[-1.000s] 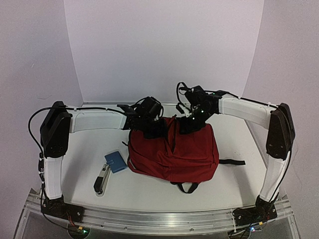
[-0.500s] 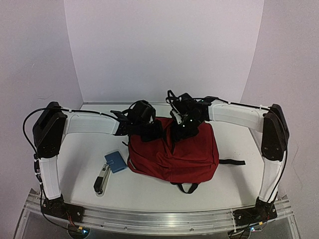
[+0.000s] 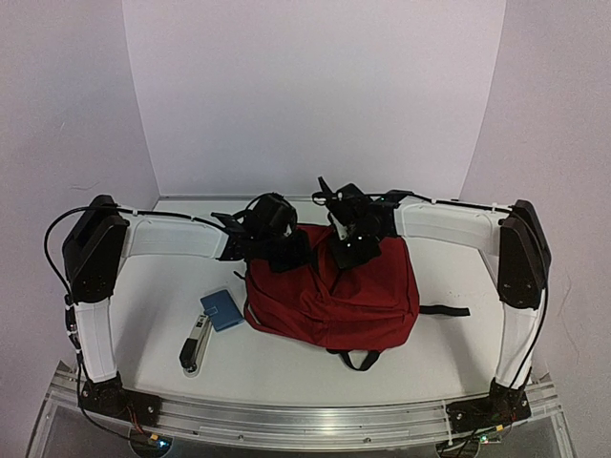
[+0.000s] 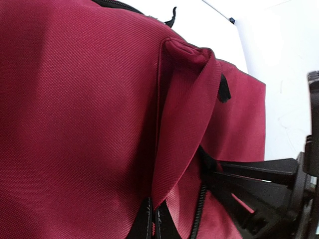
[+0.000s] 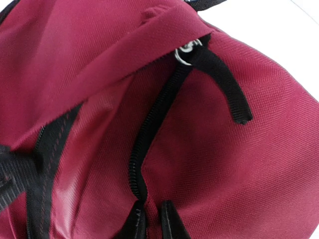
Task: Pack the student bag
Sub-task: Adjust the student bag at the center of the board.
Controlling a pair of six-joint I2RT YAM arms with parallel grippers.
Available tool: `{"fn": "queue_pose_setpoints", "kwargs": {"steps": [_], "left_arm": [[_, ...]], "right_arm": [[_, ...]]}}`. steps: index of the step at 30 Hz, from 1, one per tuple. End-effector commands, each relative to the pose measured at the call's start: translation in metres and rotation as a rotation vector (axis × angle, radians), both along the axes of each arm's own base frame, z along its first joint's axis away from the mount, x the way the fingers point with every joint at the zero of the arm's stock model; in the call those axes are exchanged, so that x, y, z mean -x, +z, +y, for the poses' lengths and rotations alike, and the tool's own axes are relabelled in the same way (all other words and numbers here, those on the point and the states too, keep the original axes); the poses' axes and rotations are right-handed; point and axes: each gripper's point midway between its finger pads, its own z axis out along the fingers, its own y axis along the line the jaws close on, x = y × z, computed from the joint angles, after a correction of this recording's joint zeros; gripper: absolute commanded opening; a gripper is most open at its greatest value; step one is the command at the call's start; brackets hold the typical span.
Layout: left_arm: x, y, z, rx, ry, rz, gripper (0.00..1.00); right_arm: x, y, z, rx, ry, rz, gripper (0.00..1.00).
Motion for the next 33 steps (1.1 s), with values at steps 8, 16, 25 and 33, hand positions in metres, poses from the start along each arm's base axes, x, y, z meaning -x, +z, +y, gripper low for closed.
{"fn": "queue_pose_setpoints", "kwargs": {"steps": [8, 16, 25, 33], "left_arm": [[-0.008, -0.015, -0.009, -0.088, -0.036, 0.048, 0.0], [-0.007, -0.039, -0.036, -0.115, -0.149, 0.118, 0.07], [0.007, 0.063, 0.008, -0.089, -0.084, -0.031, 0.58], [0.084, 0.064, 0.106, -0.247, 0.116, 0.137, 0.85]], "right_arm": [[0.002, 0.086, -0.022, -0.191, 0.061, -0.025, 0.0], [-0.003, 0.087, -0.034, -0.357, 0.121, 0.092, 0.0], [0.01, 0.074, -0.022, -0.434, 0.15, 0.178, 0.0], [0.016, 0.07, -0.024, -0.448, 0.14, 0.187, 0.0]]}}
